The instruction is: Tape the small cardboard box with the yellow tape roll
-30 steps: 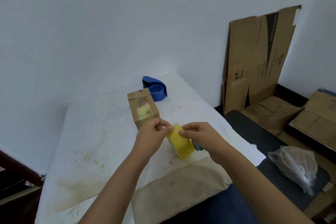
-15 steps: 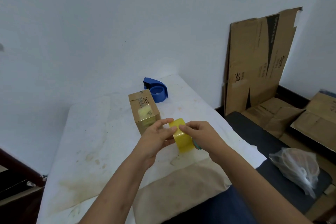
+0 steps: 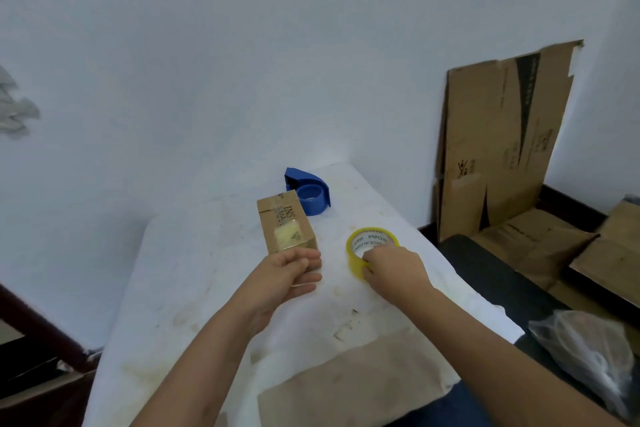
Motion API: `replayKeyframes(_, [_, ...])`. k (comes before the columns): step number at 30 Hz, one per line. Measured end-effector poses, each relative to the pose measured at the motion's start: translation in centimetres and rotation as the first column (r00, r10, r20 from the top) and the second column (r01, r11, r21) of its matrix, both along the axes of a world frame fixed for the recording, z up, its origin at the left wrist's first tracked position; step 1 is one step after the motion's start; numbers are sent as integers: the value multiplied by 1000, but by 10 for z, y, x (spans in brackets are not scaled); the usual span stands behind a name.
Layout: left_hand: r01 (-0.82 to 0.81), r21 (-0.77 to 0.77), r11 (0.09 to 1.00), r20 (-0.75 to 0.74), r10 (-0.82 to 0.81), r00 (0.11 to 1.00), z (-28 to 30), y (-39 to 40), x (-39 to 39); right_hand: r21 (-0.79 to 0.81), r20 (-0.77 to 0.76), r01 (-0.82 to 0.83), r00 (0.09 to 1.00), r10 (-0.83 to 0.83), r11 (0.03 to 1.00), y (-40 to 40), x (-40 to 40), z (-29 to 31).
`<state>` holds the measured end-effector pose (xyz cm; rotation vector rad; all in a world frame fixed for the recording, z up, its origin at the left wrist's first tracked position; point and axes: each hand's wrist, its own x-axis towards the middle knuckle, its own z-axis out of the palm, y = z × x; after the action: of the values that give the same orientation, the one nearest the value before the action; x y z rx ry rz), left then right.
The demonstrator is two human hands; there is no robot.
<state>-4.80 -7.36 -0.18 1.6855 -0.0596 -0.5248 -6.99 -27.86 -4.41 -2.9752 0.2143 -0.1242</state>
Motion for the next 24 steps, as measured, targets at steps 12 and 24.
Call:
replayKeyframes(12, [-21,39,999,-23,22,999,5,13,2,858,-268,363,919,-288,362,-17,36,33])
replayKeyframes(24, [-40,111,993,51,35,998,20,40,-1,621,-83,186,982,-172,762,-6,53,13])
